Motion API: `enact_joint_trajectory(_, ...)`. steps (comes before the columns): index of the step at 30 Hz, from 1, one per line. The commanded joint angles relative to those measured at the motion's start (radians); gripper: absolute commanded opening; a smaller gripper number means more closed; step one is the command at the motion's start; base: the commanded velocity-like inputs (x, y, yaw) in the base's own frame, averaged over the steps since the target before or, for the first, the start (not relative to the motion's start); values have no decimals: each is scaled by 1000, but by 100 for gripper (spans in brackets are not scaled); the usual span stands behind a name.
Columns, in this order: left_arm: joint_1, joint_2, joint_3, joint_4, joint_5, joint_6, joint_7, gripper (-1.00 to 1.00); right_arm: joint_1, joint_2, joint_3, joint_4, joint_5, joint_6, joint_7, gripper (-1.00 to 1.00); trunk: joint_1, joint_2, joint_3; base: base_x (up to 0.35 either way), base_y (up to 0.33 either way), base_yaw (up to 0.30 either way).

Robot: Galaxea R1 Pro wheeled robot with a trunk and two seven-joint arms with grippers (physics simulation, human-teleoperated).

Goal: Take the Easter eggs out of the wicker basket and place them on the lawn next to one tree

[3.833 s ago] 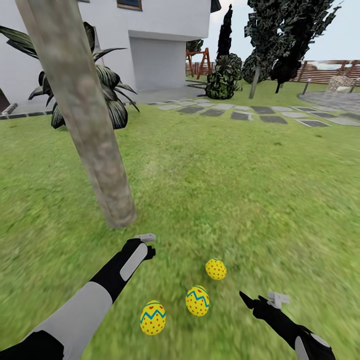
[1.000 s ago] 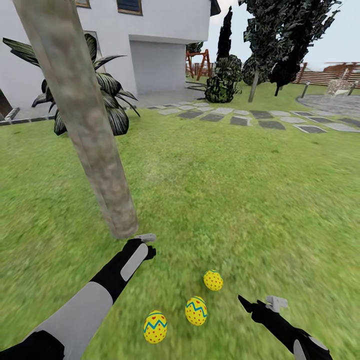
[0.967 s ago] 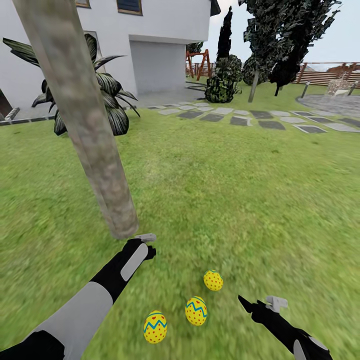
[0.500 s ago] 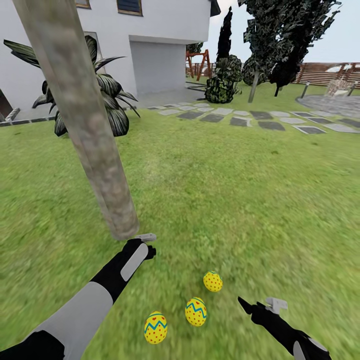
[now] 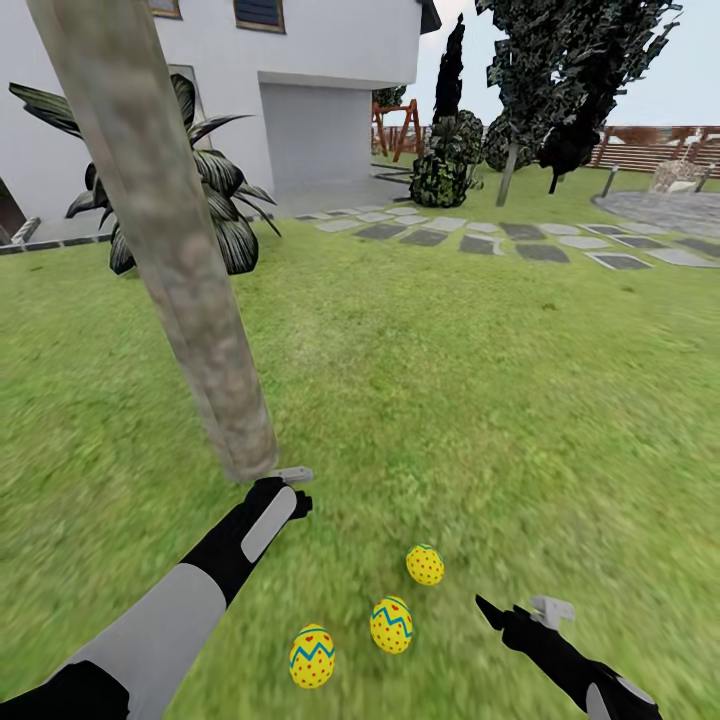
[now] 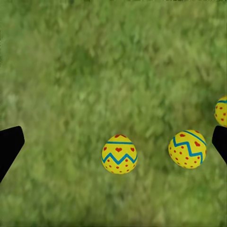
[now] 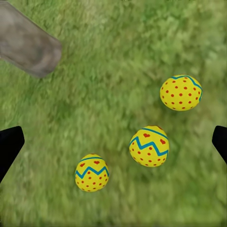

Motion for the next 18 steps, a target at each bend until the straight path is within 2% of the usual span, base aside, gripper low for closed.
enact_joint_trajectory(1,-1,1,-3,-1,10,0,10,100,-1,0,-2,-1,-8,9,5,100,-4,7,2,0,0,0)
enact_joint_trajectory(18,-1,1,-3,-1,10,0,9,100,-1,0,-2,0,-8,9,5,100,-69,126,56,0,0,0)
